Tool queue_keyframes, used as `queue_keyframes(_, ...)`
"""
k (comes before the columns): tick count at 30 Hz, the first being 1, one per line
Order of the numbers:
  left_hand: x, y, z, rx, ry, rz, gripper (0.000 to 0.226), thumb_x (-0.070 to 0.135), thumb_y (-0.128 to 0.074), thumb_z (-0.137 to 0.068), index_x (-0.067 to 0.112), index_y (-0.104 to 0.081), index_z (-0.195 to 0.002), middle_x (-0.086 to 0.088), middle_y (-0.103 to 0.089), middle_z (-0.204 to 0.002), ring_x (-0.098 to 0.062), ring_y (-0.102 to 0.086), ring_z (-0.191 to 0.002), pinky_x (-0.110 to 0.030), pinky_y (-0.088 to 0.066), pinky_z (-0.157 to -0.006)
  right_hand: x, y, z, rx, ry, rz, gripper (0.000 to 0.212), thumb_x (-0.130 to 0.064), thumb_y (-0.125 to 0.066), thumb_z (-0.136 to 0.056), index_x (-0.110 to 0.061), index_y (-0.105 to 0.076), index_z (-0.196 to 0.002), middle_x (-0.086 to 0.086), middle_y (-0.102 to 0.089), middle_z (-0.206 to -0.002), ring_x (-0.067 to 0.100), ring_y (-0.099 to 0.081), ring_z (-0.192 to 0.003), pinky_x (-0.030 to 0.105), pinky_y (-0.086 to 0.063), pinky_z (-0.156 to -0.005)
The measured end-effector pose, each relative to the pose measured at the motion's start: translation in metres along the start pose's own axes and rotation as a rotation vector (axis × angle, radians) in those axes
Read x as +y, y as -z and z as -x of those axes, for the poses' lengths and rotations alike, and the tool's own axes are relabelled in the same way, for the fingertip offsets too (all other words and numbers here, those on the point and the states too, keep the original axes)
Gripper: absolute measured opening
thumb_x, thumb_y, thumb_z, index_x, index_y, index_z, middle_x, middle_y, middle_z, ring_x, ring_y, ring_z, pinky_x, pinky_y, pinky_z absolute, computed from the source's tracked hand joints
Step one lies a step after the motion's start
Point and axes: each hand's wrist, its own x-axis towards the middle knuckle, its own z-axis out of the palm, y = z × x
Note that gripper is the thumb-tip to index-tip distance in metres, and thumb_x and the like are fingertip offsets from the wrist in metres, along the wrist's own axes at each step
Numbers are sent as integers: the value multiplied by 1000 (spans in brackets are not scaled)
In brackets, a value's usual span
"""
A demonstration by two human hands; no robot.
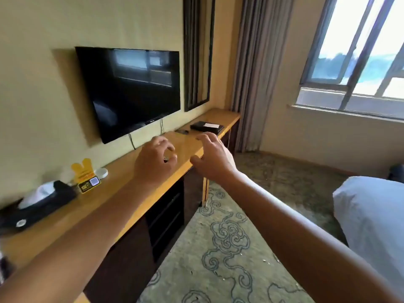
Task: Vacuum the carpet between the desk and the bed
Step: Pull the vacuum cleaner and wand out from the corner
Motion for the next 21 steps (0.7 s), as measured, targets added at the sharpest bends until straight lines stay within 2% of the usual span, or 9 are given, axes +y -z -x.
queue_keyframes(4, -96, 35, 27, 28, 137, -78, 32, 33, -60, -81, 16, -73, -104, -9, -62, -128, -33, -60, -109, -41, -48, -91, -56, -68, -28, -115, 172, -57, 66, -35, -69, -90, -22, -45, -150, 1, -45, -154, 22, -45, -137, 38, -47, -100)
queue_keyframes(6, -141, 49, 47, 71, 232, -119, 26, 33, -64, -84, 21, -72, -107, -3, -61, -130, -29, -59, -112, -40, -48, -90, -89, -108, -41, -162, 253, -60, 66, -35, -67, -91, -24, -43, -151, -1, -42, -156, 22, -42, -139, 39, -48, -100)
queue_keyframes(9, -195, 64, 74, 147, 366, -176, 18, 30, -64, -85, 24, -74, -98, 1, -63, -129, -24, -60, -110, -35, -50, -92, -137, -170, -50, -299, 396, -27, 66, -36, -65, -91, -23, -41, -151, 0, -40, -156, 24, -41, -139, 40, -48, -100)
queue_keyframes(11, -225, 76, 91, 125, 432, -190, 29, 37, -55, -82, 23, -75, -96, -1, -64, -123, -20, -59, -109, -41, -51, -94, -167, -207, -52, -382, 481, -30, 64, -36, -64, -92, -21, -41, -150, 2, -40, -154, 26, -43, -136, 41, -49, -99)
queue_keyframes(14, -261, 105, 118, 101, 571, -241, 57, 53, -46, -79, 22, -71, -120, -1, -58, -139, -21, -51, -124, -41, -43, -104, -207, -251, -64, -466, 601, -55, 62, -37, -63, -93, -21, -42, -149, 1, -41, -152, 26, -44, -134, 41, -48, -97)
queue_keyframes(17, -303, 127, 145, 24, 723, -321, 66, 62, -47, -85, 27, -57, -140, 3, -47, -151, -20, -43, -138, -39, -35, -110, -244, -294, -74, -535, 746, -54, 62, -39, -64, -92, -20, -43, -147, 4, -43, -149, 28, -43, -136, 41, -46, -101)
queue_keyframes(19, -325, 140, 165, -20, 830, -316, 75, 73, -44, -82, 34, -48, -145, 7, -39, -157, -20, -35, -145, -45, -34, -115, -267, -318, -72, -611, 828, -20, 66, -42, -65, -92, -21, -41, -151, 5, -38, -156, 29, -39, -142, 45, -42, -110)
queue_keyframes(21, -347, 151, 185, 14, 906, -316, 70, 74, -48, -85, 37, -47, -145, 7, -38, -157, -21, -34, -145, -45, -35, -114, -288, -339, -67, -689, 898, -16, 72, -44, -66, -92, -24, -37, -155, 5, -31, -163, 29, -32, -148, 49, -34, -116)
